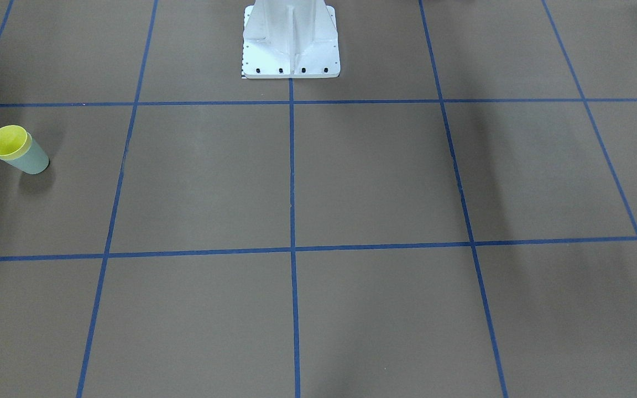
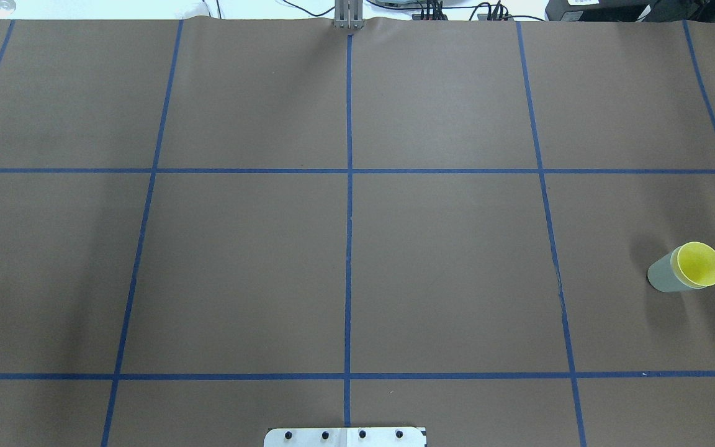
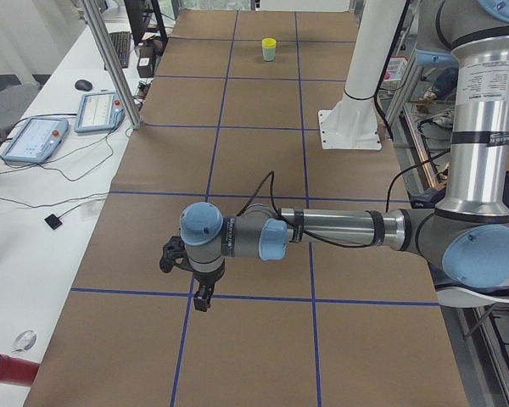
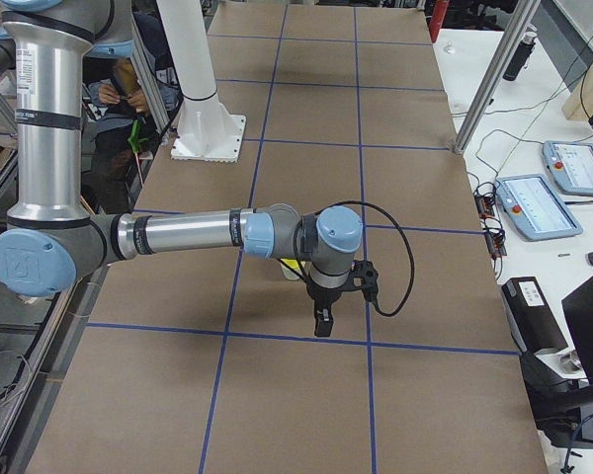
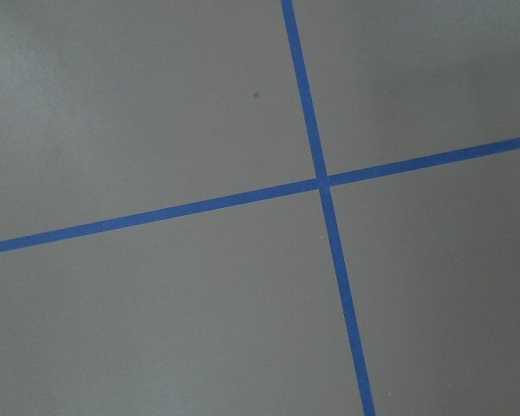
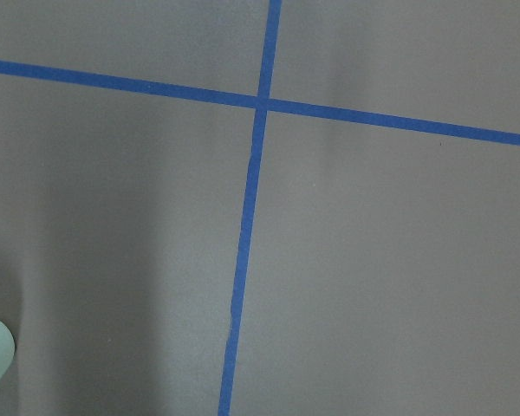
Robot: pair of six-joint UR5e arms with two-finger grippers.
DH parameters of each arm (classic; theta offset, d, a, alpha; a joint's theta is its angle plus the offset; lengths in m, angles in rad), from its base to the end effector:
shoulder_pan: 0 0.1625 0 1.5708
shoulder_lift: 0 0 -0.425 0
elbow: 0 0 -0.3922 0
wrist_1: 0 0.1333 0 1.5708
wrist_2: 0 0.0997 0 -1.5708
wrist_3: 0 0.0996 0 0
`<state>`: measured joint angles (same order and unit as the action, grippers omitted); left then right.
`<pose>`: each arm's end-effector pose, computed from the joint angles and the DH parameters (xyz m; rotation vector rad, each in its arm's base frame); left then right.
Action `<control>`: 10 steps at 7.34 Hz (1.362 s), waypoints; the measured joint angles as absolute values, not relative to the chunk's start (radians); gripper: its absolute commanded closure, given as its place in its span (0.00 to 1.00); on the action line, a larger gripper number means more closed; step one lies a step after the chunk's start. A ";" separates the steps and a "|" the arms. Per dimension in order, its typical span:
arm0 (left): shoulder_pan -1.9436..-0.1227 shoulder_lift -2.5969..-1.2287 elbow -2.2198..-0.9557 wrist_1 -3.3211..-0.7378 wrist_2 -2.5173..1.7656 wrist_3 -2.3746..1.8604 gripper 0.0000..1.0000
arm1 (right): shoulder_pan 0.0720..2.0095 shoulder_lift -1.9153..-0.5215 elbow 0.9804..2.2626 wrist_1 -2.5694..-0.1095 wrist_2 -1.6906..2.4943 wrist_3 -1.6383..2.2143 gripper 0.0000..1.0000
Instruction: Transfer and stack yellow cup on green cup
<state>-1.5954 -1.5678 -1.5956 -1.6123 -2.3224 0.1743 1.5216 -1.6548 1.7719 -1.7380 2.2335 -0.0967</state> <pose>-0.0774 -0.4932 0.6453 0.1348 0.7425 0.1663 0.0498 -0.4525 0.6236 -0.0325 -0.6640 -0.1239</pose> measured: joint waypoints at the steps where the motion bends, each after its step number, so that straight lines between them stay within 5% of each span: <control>1: -1.595 -1.567 -1.594 -1.613 -2.322 0.175 0.00 | 1.522 -1.659 1.772 -1.738 2.233 -0.097 0.00; 10: -1.594 -1.567 -1.589 -1.612 -2.321 0.174 0.00 | 1.521 -1.674 1.773 -1.738 2.235 -0.098 0.00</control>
